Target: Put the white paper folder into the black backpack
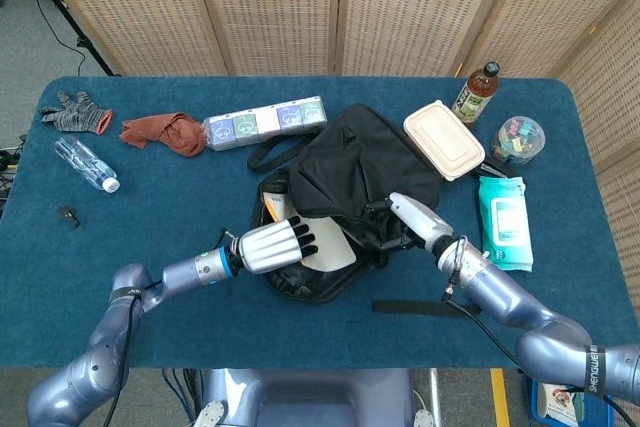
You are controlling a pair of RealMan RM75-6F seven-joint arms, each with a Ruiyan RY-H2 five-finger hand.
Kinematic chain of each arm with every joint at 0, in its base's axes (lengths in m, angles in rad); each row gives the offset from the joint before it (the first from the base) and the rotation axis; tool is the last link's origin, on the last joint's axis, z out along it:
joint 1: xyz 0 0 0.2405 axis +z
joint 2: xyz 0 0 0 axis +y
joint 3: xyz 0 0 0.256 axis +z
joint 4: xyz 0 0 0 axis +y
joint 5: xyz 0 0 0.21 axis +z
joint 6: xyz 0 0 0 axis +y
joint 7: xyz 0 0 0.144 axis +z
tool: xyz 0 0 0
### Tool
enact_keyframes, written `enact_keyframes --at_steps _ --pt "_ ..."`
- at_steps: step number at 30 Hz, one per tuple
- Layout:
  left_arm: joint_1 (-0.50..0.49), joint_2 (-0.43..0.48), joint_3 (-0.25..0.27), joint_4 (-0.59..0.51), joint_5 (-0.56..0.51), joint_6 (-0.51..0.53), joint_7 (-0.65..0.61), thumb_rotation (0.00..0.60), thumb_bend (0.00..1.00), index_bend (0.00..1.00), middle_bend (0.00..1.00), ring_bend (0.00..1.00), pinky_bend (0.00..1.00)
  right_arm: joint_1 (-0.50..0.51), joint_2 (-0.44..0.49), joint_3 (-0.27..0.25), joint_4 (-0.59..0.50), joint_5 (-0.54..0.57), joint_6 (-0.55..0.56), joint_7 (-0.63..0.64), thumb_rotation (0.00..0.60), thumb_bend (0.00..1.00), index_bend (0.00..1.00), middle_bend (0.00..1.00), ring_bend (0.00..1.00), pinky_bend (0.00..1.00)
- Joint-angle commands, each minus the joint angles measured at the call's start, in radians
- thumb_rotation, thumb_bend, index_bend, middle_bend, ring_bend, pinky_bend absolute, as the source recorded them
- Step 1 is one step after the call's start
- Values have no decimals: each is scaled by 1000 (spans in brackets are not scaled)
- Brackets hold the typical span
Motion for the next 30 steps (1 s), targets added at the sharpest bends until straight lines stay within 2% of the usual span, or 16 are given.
enact_keyframes --at_steps 1,7,14,16,20,23,28,30 --pt "-3 -9 -6 0 -13 48 6 600 526 743 626 502 659 0 1 -3 1 -2 -4 8 600 608 588 659 498 544" --pt "-10 -21 0 15 -22 -29 36 600 517 740 605 487 652 -1 19 1 -10 -22 -29 35 600 611 590 662 500 545" --pt "-18 -39 -33 3 -66 -56 48 600 483 730 580 464 571 -3 41 9 -19 -50 -61 70 600 614 591 665 503 548" --pt "-23 -42 -32 9 -68 -68 62 600 474 703 538 430 536 -2 42 8 -16 -54 -65 76 600 614 591 665 503 548" --pt "-29 -46 -34 17 -77 -126 117 600 441 503 296 245 367 -1 38 2 -7 -58 -67 82 600 614 591 665 504 548" --pt "-31 -45 -43 5 -91 -157 139 600 418 364 153 141 305 0 38 -1 -2 -59 -66 85 600 615 591 665 504 548" --pt "-23 -21 -38 -19 -91 -124 110 600 330 160 24 52 271 3 39 -4 1 -61 -57 87 600 617 591 665 504 548" --pt "-13 -5 -31 -27 -87 -93 81 600 253 60 0 12 247 6 34 -10 9 -59 -50 83 600 617 591 665 504 548"
